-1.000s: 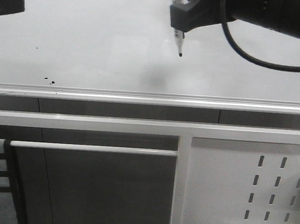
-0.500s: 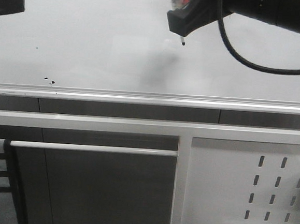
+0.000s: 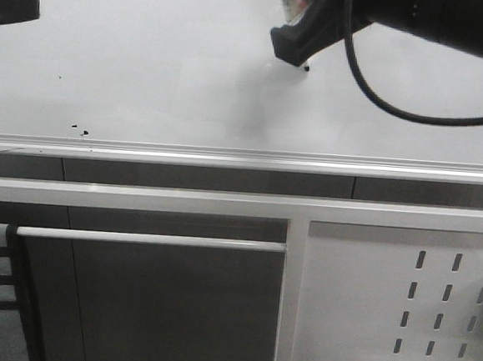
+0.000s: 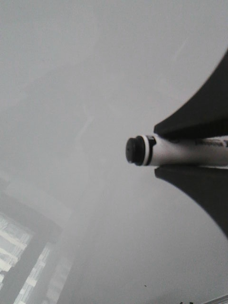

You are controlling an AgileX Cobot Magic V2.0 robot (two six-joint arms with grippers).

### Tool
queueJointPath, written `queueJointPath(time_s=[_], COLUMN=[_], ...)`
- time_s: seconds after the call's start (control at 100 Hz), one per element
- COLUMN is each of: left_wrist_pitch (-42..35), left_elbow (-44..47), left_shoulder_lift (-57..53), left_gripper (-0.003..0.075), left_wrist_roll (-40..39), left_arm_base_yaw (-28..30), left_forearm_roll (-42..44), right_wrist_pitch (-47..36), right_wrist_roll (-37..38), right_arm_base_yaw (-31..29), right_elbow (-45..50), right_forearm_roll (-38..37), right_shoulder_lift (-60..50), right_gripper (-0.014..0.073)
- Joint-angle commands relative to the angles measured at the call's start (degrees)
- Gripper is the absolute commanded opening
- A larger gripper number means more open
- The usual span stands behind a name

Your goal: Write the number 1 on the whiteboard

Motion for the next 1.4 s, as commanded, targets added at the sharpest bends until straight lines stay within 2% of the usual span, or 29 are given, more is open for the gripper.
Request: queueJointPath(time_s=[0.0, 1.09, 1.39], left_wrist_pitch=[-2.95, -2.74, -3.54], left_elbow=[-1.24, -1.24, -0.29], left_shoulder_lift=[-0.63, -0.63, -0.63], left_gripper=[0.0292, 0.0292, 0.0292], left_wrist_roll=[-0.59, -0.59, -0.59], left_arm_base_yaw=[0.22, 0.22, 0.22], left_forearm_roll=[-2.9, -2.67, -1.84], right_wrist_pitch=[-9.38, -9.87, -9.87], right_wrist_roll=[-0.7, -0.46, -0.46], right_arm_base_yaw=[-0.63, -0.51, -0.51], right_elbow=[-1.74, 0.14, 4.82], right_forearm_roll=[1.96, 1.74, -0.08], right_shoulder_lift=[-0.71, 2.55, -3.22], right_gripper=[-0.005, -0.005, -0.005])
